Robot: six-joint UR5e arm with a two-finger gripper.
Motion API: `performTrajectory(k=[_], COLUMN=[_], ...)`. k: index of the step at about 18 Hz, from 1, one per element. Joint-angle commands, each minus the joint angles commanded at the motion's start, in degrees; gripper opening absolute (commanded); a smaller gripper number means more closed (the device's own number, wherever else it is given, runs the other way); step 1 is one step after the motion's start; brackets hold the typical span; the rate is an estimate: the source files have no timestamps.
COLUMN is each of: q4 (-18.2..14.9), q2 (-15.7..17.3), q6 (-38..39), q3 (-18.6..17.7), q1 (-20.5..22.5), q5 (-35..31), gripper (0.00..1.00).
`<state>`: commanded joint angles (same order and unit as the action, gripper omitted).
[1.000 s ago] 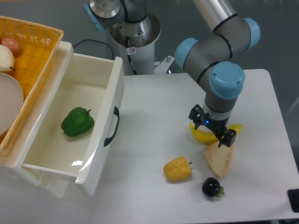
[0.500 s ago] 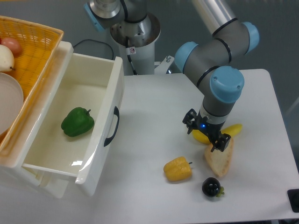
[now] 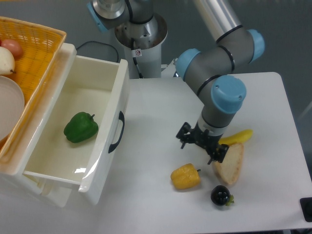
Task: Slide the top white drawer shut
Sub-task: 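Move the gripper toward the open white drawer's front panel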
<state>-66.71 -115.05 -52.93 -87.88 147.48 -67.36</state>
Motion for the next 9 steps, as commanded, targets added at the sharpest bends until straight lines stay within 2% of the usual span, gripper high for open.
performTrajectory(k=[1, 4, 6, 9], q4=[0.0, 0.0, -0.1, -1.3], q2=[0.3, 3.1, 4.9, 6.7], q6=[1.2, 1.8, 2.0, 2.1], q3=[-0.7, -3.5, -4.2, -4.2], q1=[-0.5, -2.7, -3.5, -3.6], q5=[1.5, 2.0, 2.1, 4.5], gripper=[0.92, 0.74, 0.66, 0.44])
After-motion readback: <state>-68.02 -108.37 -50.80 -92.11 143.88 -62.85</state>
